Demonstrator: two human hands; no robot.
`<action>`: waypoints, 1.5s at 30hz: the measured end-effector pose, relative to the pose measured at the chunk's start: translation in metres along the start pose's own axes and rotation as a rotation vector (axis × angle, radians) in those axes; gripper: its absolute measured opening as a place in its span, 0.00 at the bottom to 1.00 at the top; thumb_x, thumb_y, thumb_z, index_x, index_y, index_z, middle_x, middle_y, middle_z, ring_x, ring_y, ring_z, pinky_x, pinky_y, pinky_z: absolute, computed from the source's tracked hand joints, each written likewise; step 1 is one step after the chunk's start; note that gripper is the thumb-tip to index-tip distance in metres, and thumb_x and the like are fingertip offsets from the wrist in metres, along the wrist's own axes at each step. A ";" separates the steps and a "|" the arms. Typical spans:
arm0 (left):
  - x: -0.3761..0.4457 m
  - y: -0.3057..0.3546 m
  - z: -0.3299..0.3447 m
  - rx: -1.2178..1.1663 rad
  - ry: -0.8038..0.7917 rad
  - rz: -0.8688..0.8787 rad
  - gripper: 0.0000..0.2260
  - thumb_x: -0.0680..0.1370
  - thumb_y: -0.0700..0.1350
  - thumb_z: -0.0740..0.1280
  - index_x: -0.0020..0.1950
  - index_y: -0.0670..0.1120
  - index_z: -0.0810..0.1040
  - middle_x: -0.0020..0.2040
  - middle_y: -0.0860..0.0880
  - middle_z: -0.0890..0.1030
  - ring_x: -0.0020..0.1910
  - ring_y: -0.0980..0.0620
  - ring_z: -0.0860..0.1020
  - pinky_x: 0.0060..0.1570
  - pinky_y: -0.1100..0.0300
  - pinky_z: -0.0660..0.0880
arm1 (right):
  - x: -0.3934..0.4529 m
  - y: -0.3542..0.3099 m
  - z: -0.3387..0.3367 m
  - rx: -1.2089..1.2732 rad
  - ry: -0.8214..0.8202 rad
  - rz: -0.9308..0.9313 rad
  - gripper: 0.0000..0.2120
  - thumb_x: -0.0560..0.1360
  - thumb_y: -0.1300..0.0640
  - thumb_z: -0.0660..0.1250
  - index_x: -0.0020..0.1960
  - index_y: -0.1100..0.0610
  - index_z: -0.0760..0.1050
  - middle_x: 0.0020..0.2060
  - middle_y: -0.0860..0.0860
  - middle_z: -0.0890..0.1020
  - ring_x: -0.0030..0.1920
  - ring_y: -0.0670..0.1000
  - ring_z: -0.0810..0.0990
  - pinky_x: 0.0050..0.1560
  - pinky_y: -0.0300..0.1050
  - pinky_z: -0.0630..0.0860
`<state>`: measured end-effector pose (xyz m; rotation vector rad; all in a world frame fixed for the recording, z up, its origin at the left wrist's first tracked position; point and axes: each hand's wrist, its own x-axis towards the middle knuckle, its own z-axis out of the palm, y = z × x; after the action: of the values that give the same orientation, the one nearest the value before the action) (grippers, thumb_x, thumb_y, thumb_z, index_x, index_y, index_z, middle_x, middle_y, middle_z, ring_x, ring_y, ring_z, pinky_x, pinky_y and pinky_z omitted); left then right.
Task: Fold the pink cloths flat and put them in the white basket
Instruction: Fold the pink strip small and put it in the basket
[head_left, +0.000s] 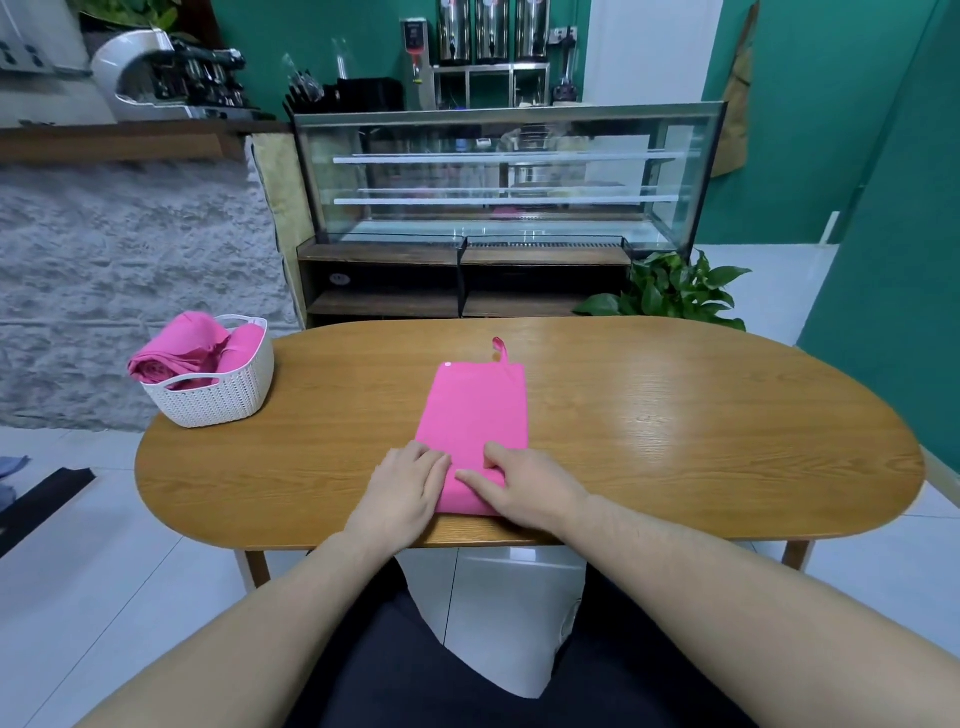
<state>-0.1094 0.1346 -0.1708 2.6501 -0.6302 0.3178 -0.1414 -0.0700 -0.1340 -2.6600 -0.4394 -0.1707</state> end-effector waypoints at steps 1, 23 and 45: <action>-0.005 0.000 0.001 -0.038 0.026 0.013 0.23 0.82 0.58 0.45 0.59 0.52 0.77 0.52 0.53 0.75 0.50 0.50 0.73 0.55 0.53 0.70 | 0.001 -0.001 0.000 0.014 0.006 0.018 0.21 0.79 0.35 0.57 0.44 0.53 0.66 0.35 0.50 0.74 0.37 0.54 0.71 0.38 0.47 0.65; 0.006 0.012 -0.009 -0.087 -0.003 -0.086 0.20 0.83 0.50 0.49 0.45 0.45 0.78 0.41 0.47 0.78 0.43 0.44 0.75 0.46 0.50 0.71 | -0.002 -0.006 -0.006 -0.148 -0.046 -0.034 0.24 0.80 0.35 0.54 0.55 0.54 0.74 0.48 0.58 0.82 0.50 0.61 0.80 0.47 0.47 0.70; 0.008 0.025 -0.019 0.025 -0.067 -0.204 0.27 0.83 0.49 0.39 0.56 0.43 0.78 0.49 0.43 0.81 0.49 0.40 0.76 0.48 0.49 0.70 | -0.001 -0.004 -0.002 -0.075 -0.057 -0.003 0.16 0.82 0.40 0.52 0.47 0.51 0.64 0.44 0.58 0.81 0.45 0.61 0.78 0.43 0.50 0.69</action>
<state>-0.1170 0.1190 -0.1429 2.7294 -0.3732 0.1799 -0.1436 -0.0676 -0.1302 -2.7433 -0.4644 -0.1146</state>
